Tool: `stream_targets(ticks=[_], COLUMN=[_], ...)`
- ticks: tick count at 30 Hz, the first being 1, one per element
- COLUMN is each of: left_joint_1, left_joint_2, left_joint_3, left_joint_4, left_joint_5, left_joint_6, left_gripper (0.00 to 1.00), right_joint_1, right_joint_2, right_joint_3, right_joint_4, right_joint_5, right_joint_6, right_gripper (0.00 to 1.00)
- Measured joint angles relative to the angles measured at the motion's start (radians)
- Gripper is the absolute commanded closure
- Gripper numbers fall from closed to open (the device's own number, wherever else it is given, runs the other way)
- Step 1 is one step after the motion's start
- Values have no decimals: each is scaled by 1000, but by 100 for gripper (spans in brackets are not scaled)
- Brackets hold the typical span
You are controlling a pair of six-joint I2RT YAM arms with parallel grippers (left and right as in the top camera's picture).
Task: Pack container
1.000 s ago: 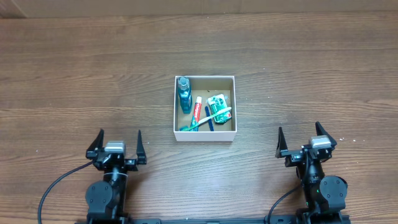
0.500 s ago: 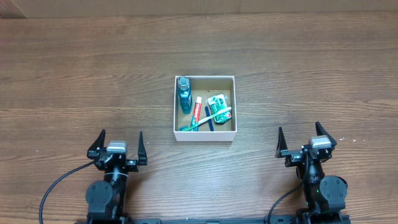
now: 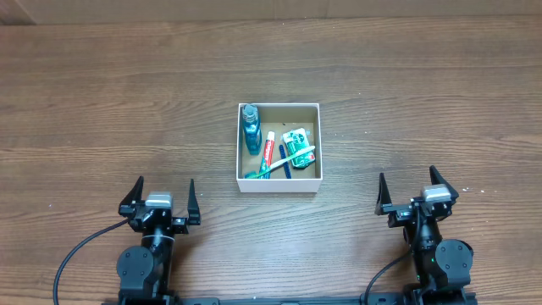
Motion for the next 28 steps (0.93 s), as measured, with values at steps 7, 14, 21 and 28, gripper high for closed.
stream_targets(ticks=[7,14,21,28], left_joint_1=[0,0,0,0], left_joint_2=[0,0,0,0], left_joint_3=[0,0,0,0], left_joint_4=[0,0,0,0], left_joint_5=[0,3,3,3], left_joint_6=[0,0,0,0], left_gripper=[0,0,0,0], right_joint_1=[0,0,0,0], right_joint_2=[0,0,0,0], right_joint_3=[0,0,0,0], right_joint_4=[0,0,0,0], right_joint_5=[0,0,0,0], right_joint_6=[0,0,0,0], right_gripper=[0,0,0,0])
